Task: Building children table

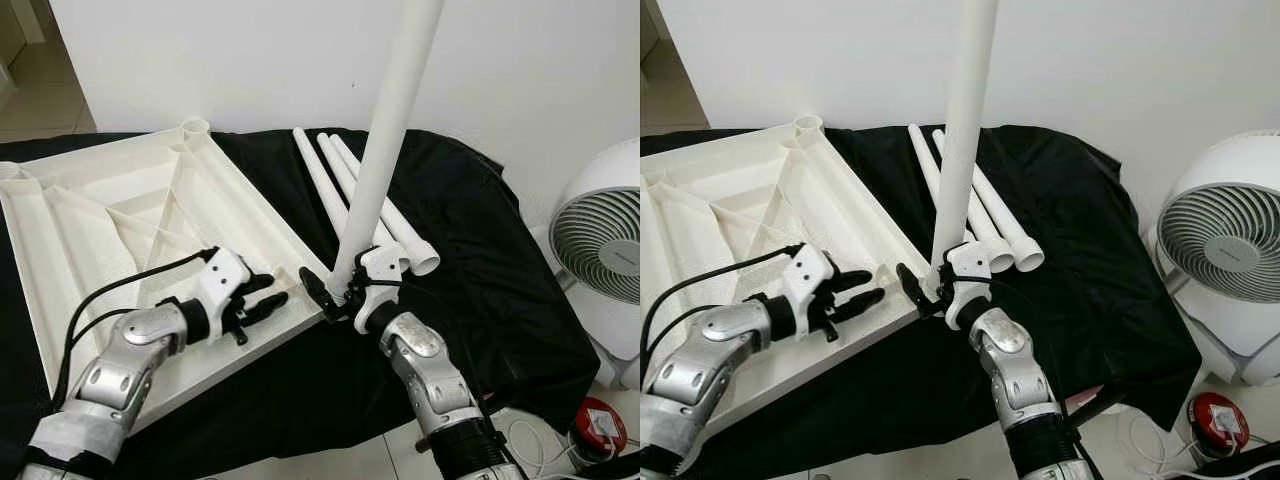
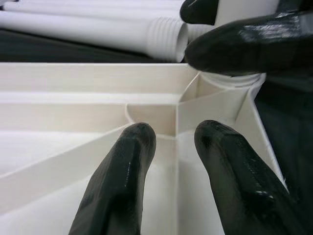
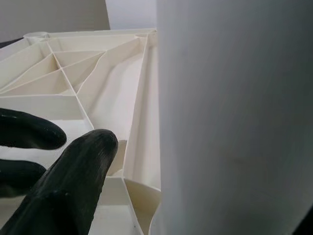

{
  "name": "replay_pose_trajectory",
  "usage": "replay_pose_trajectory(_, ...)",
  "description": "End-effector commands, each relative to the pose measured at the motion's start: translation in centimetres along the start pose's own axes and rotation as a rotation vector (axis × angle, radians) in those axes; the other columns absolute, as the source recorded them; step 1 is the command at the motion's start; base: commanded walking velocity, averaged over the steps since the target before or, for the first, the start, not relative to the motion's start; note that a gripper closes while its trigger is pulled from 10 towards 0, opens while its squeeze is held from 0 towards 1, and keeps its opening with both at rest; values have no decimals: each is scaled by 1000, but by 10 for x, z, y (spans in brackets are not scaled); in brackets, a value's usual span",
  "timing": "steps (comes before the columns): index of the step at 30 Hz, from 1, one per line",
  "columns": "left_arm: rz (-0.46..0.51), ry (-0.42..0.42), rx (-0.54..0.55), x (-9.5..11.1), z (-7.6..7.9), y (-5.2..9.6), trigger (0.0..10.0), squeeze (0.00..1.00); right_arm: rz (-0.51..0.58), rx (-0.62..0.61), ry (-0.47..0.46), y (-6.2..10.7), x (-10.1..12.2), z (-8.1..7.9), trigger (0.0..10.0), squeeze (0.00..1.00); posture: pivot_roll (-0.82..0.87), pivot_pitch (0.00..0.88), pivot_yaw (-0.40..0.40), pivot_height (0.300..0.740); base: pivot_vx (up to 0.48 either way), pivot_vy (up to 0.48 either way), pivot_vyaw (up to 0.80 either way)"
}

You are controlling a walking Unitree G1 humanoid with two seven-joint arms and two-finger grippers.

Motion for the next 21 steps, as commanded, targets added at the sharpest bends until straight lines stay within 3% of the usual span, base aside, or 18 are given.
replay_pose_trajectory(1, 4, 13, -93, 1, 15, -3, 10000, 0, -6, 30, 10, 3, -2, 6, 10000, 0, -4, 0, -69, 740, 0, 0, 0)
replay_pose_trajectory(5, 5, 16, -104, 1, 20, -5, 10000, 0, -11, 41, 28, 7, 0, 15, 10000, 0, -4, 0, -69, 740, 0, 0, 0)
replay_pose_trajectory(6, 6, 21, -123, 0, 29, -9, 10000, 0, -22, 86, 55, 13, 1, 28, 10000, 0, -4, 0, -66, 740, 0, 0, 0)
replay_pose_trajectory(10, 27, 25, -156, 4, 40, -16, 10000, 0, -47, 142, 112, 21, 0, 45, 10000, 0, -5, 0, -64, 740, 0, 0, 0)
replay_pose_trajectory(14, 38, 30, -182, 7, 48, -20, 10000, 0, -73, 164, 150, 23, -2, 53, 10000, 0, -8, 0, -62, 740, 0, 0, 0)
replay_pose_trajectory(15, 42, 31, -190, 9, 50, -22, 10000, 0, -84, 170, 155, 22, -3, 55, 5176, 0, -7, 0, -63, 740, 0, 0, 0)
replay_pose_trajectory(16, 42, 31, -190, 9, 50, -22, 10000, 0, -84, 170, 155, 22, -3, 55, 5176, 0, -7, 0, -63, 740, 0, 0, 0)
replay_pose_trajectory(17, 44, 32, -194, 10, 52, -23, 10000, 0, -91, 174, 156, 22, -4, 56, 2784, 0, -7, 0, -63, 740, 0, 0, 0)
replay_pose_trajectory(18, 48, 38, -200, 11, 54, -24, 10000, 0, -95, 184, 157, 22, -5, 56, 2784, 0, -7, 0, -64, 740, 0, 0, 0)
replay_pose_trajectory(19, 50, 42, -203, 12, 55, -24, 10000, 0, -96, 198, 151, 21, -6, 56, 0, 0, -5, 0, -66, 740, 0, 0, 0)
replay_pose_trajectory(21, 51, 44, -205, 13, 56, -24, 10000, 0, -96, 207, 146, 21, -6, 55, 0, 0, -5, 0, -66, 740, 0, 0, 0)
Point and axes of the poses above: a point about 5 cm out from each wrist's last joint towards the gripper, its own y axis pointing back from the gripper into the wrist, its own x axis along the axis of the wrist's last joint, z = x × y, the point moved 3 cm from there along -y, pointing out of the wrist towards the gripper, and after that the axes turned 4 degrees about y, right-handed, at the moved point
